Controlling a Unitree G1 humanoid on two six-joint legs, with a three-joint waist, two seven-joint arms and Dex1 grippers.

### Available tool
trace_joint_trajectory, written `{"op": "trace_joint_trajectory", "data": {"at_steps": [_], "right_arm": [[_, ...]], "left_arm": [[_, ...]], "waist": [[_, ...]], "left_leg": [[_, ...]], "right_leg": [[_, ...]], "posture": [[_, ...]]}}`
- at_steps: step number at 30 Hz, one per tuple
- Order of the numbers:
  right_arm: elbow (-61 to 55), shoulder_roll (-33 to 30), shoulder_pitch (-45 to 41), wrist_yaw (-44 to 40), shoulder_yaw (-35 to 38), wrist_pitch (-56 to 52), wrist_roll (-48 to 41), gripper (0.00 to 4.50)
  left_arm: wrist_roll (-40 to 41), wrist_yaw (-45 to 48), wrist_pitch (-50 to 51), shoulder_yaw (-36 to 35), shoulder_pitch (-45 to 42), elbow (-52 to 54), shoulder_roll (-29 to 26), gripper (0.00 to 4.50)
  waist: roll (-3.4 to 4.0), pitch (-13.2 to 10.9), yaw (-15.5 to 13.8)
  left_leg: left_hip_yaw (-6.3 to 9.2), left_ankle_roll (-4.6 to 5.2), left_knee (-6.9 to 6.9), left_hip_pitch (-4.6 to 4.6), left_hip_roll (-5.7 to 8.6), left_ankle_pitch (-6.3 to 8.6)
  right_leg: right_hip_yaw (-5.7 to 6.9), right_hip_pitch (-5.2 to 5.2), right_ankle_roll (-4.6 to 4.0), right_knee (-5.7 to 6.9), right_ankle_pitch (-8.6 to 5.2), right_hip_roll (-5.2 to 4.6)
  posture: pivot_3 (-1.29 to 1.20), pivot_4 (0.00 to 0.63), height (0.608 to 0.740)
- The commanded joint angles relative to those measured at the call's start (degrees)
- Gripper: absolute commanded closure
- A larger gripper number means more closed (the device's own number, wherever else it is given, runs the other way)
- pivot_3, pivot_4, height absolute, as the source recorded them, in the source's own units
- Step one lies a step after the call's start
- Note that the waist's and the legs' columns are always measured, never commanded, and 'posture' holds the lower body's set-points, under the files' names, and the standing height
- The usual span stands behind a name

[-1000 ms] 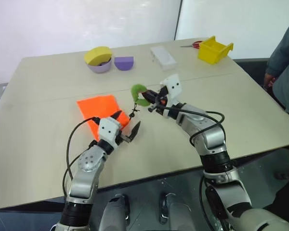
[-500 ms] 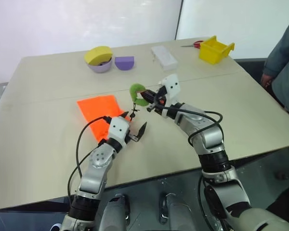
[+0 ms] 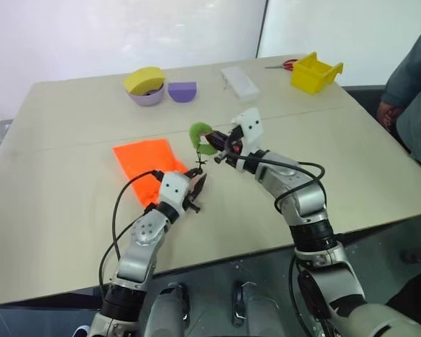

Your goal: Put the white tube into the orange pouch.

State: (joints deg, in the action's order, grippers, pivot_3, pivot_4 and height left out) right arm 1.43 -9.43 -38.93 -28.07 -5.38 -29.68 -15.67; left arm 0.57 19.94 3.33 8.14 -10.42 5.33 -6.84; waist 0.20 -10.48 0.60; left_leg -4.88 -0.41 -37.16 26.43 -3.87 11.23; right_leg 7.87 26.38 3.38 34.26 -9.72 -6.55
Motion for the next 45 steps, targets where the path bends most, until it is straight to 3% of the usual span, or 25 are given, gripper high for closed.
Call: {"op": "trace_joint_trajectory", "data": {"at_steps": [1, 6, 10, 15, 21, 24, 28, 38, 45], "right_arm": [[-2.14, 0.12, -0.55, 0.11, 0.2, 0.64, -0.03, 4.5], [-2.78, -0.4, -0.3, -0.03, 0.02, 0.33, 0.1, 4.5], [-4.11, -1.61, 0.55, -0.83, 0.22, -0.63, -0.23, 4.5], [-4.42, -2.37, 0.79, -1.37, 0.28, -1.1, -0.22, 4.5], [-4.51, -1.68, 0.44, -1.48, -0.1, -1.43, -0.45, 4.5], [-4.72, -1.65, 0.91, -1.69, -0.37, -1.62, -0.28, 4.5], [-6.36, -2.84, 3.08, -2.3, -0.44, -2.07, -0.31, 4.5], [-21.68, -14.75, 20.72, -8.78, 4.32, -8.56, -7.54, 4.5], [-24.1, -13.41, 22.35, -7.19, 2.27, -11.01, -8.89, 4.5]], "left_arm": [[-0.11, -0.64, -1.65, -0.4, -1.0, 0.59, -0.3, 4.28], [3.18, 0.11, -0.86, -2.61, -1.71, 0.42, -0.47, 4.28], [15.29, 9.06, 4.04, -5.2, -2.36, 1.69, -1.25, 4.28], [28.37, 22.98, 11.3, -7.61, -2.83, 2.89, -7.13, 4.28], [38.53, 36.38, 19.93, -12.41, -6.44, -4.78, -14.94, 4.28], [34.36, 43.51, 18.0, -9.46, -8.52, -10.69, -19.14, 4.28], [32.19, 45.84, 13.77, -10.08, -12.94, -17.6, -18.99, 4.28], [25.94, 52.75, 8.23, -6.47, -17.64, -25.74, -18.91, 4.28], [21.77, 57.87, 4.32, -3.93, -21.99, -31.88, -18.83, 4.28]], "waist": [[0.0, 0.0, 0.03], [0.0, 0.0, 0.04], [0.0, 0.0, 0.01], [0.0, 0.0, 0.08], [0.01, 0.0, 0.1], [0.01, 0.0, 0.04], [0.0, 0.0, -0.18], [-0.01, 0.0, 0.13], [-0.02, -0.01, 0.1]], "left_leg": [[0.0, 0.0, 0.0, 0.0, 0.0, 0.0], [0.01, 0.0, 0.0, 0.0, 0.0, 0.0], [0.0, 0.0, 0.0, 0.01, 0.0, 0.0], [0.01, 0.01, 0.0, 0.0, 0.0, 0.0], [0.05, 0.0, 0.0, -0.02, 0.0, 0.0], [0.04, 0.0, 0.0, -0.01, 0.0, 0.0], [0.03, 0.0, 0.0, 0.03, 0.01, 0.0], [0.0, -0.01, 0.04, 0.03, 0.02, 0.0], [0.21, -0.18, 0.04, -0.03, 0.02, 0.11]], "right_leg": [[0.0, 0.0, 0.0, 0.0, 0.0, 0.0], [0.0, 0.01, 0.0, 0.0, 0.0, 0.0], [0.0, 0.0, 0.0, 0.0, 0.0, 0.0], [0.0, 0.01, -0.01, 0.0, -0.01, 0.0], [0.02, 0.01, -0.01, 0.01, -0.01, 0.03], [0.01, 0.0, -0.01, -0.01, -0.01, 0.03], [0.01, 0.0, -0.01, -0.05, -0.01, 0.02], [0.0, 0.01, 0.04, -0.11, -0.05, -0.01], [0.1, -0.02, -0.05, -0.16, 0.0, 0.04]], "posture": [[0.0, 0.15, 0.74], [0.0, 0.15, 0.74], [0.0, 0.15, 0.74], [0.0, 0.15, 0.74], [0.0, 0.15, 0.74], [0.0, 0.15, 0.74], [0.0, 0.15, 0.74], [0.0, 0.15, 0.74], [0.0, 0.15, 0.74]]}}
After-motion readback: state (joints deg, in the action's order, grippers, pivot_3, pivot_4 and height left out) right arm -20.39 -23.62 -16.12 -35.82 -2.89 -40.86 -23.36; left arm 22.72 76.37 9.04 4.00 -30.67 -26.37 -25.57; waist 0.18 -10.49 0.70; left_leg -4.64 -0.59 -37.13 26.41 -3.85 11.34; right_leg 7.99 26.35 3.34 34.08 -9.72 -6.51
